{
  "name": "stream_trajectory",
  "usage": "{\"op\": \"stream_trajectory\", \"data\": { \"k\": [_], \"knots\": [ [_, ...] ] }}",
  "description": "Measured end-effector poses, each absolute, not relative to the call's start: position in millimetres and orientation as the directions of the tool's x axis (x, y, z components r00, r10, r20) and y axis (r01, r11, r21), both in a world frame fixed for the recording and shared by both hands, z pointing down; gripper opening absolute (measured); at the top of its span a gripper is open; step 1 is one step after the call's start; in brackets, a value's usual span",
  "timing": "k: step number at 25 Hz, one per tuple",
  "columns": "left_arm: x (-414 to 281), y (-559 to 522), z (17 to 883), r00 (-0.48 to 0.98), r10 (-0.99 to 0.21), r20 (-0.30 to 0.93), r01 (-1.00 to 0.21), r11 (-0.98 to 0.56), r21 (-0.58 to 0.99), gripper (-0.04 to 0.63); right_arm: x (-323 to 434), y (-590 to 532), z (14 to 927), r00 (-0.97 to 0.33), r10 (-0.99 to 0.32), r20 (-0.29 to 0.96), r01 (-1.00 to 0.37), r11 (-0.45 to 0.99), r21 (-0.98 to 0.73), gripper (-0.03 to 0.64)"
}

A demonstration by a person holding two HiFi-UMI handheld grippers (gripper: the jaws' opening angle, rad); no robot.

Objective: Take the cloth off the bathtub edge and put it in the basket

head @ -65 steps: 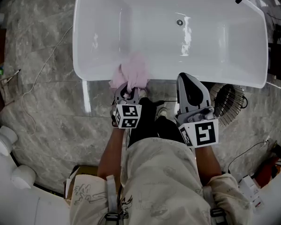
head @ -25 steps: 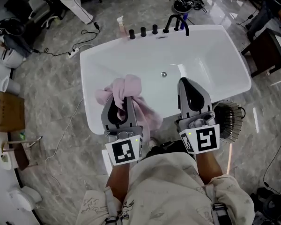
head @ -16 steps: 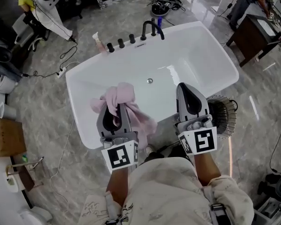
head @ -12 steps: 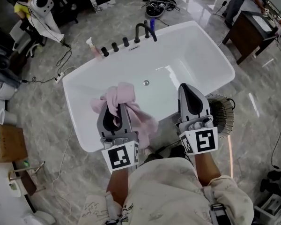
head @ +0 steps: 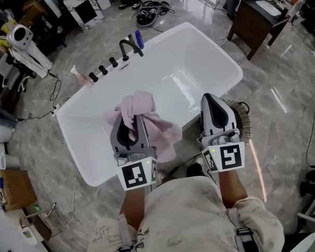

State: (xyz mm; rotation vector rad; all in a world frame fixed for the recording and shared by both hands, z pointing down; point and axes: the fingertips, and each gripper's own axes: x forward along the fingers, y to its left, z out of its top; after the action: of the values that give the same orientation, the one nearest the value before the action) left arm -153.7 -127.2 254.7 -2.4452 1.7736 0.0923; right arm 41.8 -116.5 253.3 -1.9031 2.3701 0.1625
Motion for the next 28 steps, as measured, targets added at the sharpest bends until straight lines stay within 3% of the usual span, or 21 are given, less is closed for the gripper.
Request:
{"op": "stream_trajectory", "data": {
  "k": [28],
  "knots": [
    [213.2, -134.6, 229.9, 0.668, -0.723, -0.178, -0.743, -0.664, -0.090, 0.095, 391.2, -39.4, 259.6, 0.215, -0.963, -0.160, -0.977, -0.213, -0.032, -0.011]
  ]
}}
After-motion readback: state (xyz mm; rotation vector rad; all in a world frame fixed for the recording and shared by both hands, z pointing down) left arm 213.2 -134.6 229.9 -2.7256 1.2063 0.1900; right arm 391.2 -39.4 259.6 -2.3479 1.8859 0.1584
